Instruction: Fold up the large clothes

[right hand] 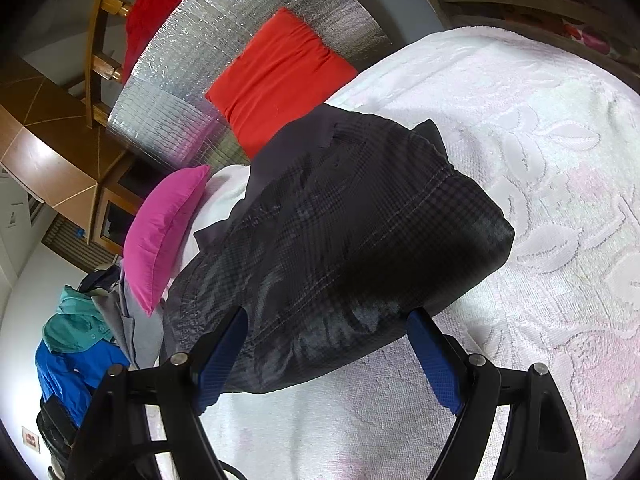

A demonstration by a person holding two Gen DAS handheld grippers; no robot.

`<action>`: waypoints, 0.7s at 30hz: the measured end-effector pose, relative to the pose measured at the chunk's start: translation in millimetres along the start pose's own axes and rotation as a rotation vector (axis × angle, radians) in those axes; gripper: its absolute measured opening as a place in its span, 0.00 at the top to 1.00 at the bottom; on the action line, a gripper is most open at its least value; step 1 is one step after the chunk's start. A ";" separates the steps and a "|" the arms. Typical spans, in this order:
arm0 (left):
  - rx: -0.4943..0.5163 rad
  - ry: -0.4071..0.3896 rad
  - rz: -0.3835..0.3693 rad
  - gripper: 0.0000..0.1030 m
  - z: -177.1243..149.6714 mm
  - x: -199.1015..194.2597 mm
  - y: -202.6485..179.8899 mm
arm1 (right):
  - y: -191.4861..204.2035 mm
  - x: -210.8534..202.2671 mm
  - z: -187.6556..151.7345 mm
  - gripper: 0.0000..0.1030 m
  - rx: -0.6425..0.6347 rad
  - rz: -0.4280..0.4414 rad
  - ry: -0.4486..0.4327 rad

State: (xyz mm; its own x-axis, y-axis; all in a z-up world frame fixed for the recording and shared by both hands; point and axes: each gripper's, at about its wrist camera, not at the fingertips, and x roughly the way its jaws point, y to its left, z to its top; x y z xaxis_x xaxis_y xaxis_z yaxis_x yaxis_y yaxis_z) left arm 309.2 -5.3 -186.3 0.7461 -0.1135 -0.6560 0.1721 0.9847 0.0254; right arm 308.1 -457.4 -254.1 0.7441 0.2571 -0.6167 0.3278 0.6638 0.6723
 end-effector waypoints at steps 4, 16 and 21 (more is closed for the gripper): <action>-0.002 0.005 0.000 0.18 0.3 1.4 0.5 | -0.1 -0.1 0.5 0.18 -0.001 0.002 0.002; -0.341 0.308 -0.237 0.18 -15.8 79.2 54.6 | -29.5 -1.1 2.4 0.18 0.136 0.029 0.041; -0.525 0.328 -0.311 0.18 -17.6 98.8 78.9 | -37.7 4.3 5.5 0.18 0.194 0.048 0.020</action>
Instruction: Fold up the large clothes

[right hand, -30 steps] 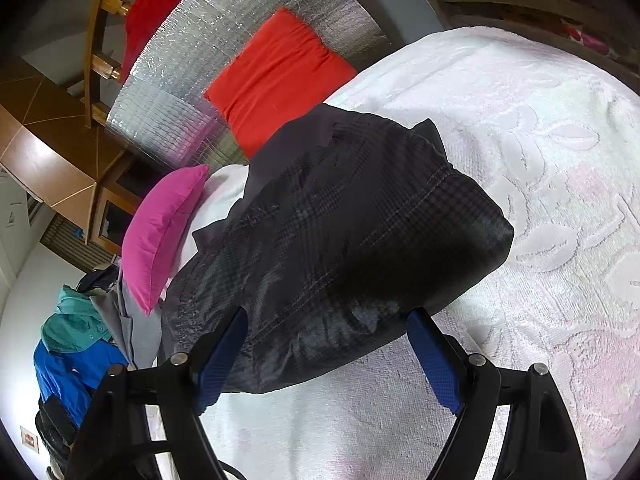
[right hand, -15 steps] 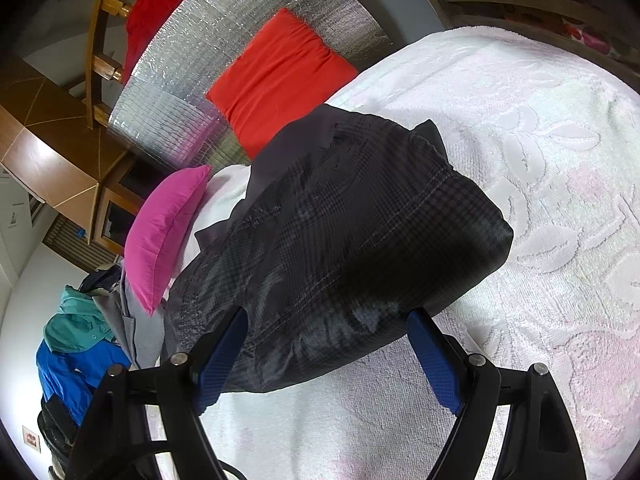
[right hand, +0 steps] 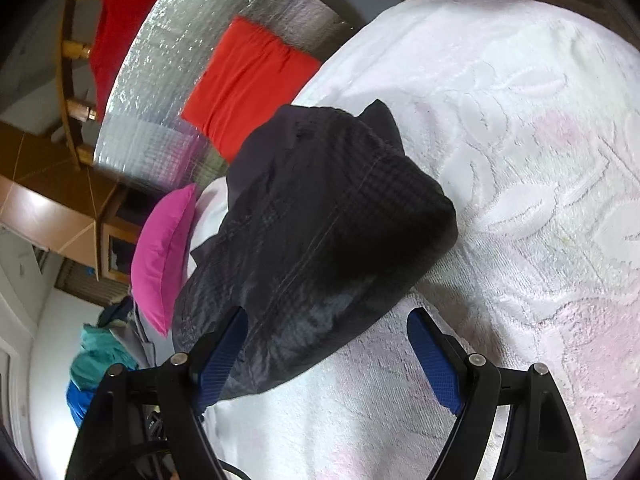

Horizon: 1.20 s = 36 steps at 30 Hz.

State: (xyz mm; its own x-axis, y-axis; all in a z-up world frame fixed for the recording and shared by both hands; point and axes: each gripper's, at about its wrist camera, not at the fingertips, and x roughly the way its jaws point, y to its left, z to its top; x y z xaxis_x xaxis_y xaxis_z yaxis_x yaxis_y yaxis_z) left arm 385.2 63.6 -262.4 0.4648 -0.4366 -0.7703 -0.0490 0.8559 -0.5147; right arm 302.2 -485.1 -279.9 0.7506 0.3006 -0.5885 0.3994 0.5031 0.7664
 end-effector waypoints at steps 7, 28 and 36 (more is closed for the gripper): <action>-0.169 -0.018 -0.142 0.18 15.0 21.4 20.5 | -11.5 25.2 10.5 0.18 0.063 -0.011 -0.018; -0.217 -0.108 -0.169 0.64 24.8 30.2 7.7 | 24.0 39.8 17.7 0.64 -0.117 -0.113 -0.187; -0.185 -0.069 -0.167 0.65 -2.1 -11.4 17.3 | 13.1 0.4 -5.2 0.65 -0.092 -0.100 -0.101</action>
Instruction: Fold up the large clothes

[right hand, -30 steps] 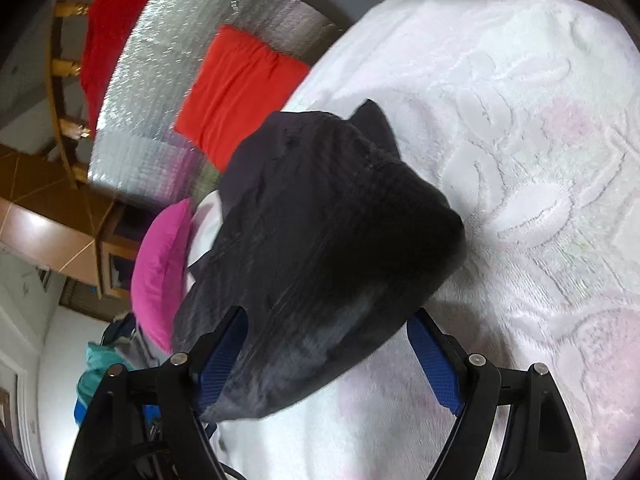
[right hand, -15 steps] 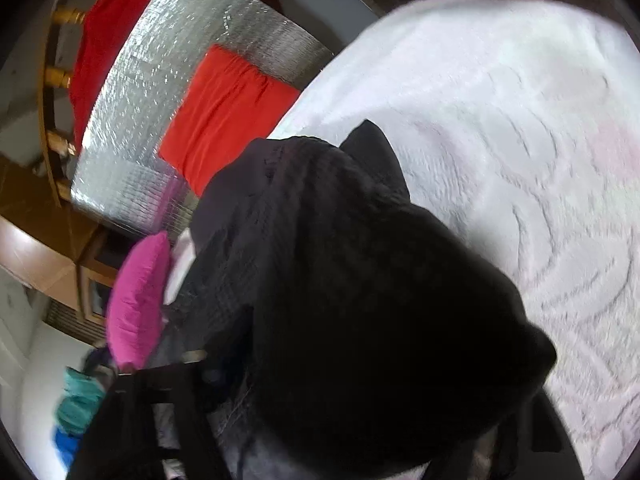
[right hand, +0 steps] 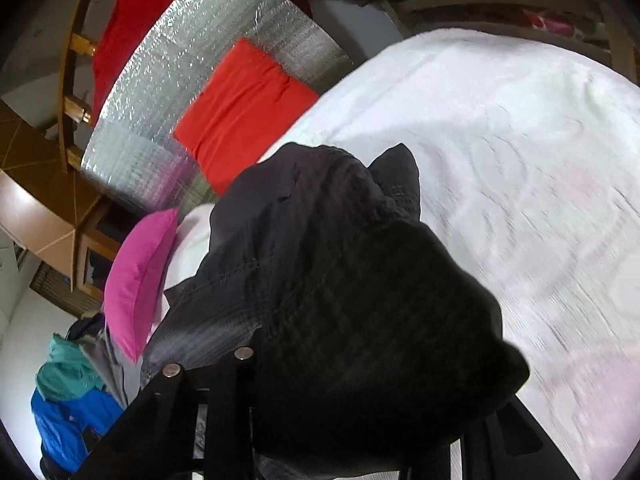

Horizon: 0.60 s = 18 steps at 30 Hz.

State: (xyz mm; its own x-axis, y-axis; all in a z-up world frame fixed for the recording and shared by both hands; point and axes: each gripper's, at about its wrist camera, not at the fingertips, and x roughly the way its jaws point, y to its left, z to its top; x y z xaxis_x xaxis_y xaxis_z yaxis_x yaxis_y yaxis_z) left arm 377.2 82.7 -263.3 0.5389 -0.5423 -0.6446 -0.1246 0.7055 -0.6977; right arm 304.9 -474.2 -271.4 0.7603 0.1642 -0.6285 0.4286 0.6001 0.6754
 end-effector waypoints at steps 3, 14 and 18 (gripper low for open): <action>0.015 0.030 0.018 0.65 -21.8 -21.0 5.9 | -8.0 -24.5 -17.0 0.65 0.007 0.009 0.035; 0.033 0.094 0.114 0.49 -105.6 -88.3 53.8 | -60.4 -101.1 -103.8 0.53 0.031 0.005 0.157; 0.072 0.139 0.168 0.36 -108.1 -113.4 59.6 | -76.7 -131.2 -108.5 0.35 0.049 -0.012 0.223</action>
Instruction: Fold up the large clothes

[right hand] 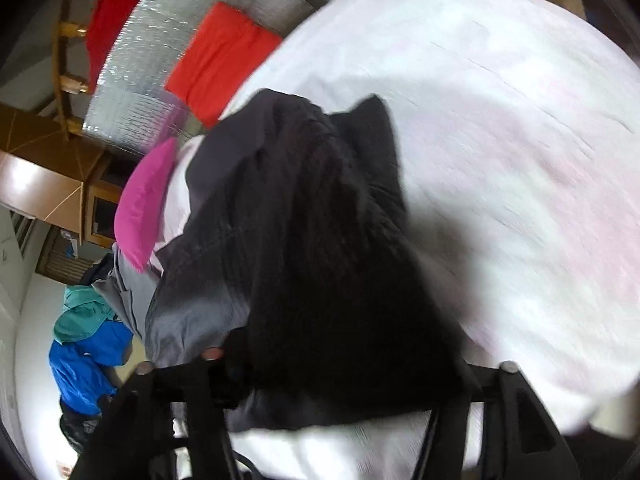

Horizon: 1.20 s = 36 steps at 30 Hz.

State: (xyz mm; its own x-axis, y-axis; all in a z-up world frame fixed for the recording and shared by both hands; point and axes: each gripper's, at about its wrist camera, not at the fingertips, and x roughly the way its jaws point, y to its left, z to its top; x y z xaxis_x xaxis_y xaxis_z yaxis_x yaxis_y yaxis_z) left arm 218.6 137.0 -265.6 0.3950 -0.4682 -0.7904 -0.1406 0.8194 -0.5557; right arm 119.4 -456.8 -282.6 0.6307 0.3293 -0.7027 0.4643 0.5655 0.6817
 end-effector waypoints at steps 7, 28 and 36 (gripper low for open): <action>0.144 -0.130 0.183 0.31 16.2 -63.3 -1.0 | -10.2 -76.2 16.4 0.29 -0.105 -0.135 -0.140; 0.154 -0.056 0.141 0.65 103.0 73.7 -76.8 | 72.1 110.1 136.2 0.68 -0.256 -0.275 -0.089; 0.201 -0.159 0.207 0.70 112.4 84.7 -86.6 | 87.9 119.5 134.5 0.84 -0.341 -0.344 -0.223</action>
State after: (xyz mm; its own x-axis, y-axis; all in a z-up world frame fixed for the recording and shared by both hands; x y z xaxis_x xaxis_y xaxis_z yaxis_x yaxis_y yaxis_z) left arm 366.3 63.5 -255.5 0.5162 -0.2405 -0.8220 -0.0568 0.9480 -0.3131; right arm 319.1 -469.4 -279.3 0.6116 -0.0664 -0.7883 0.4629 0.8382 0.2885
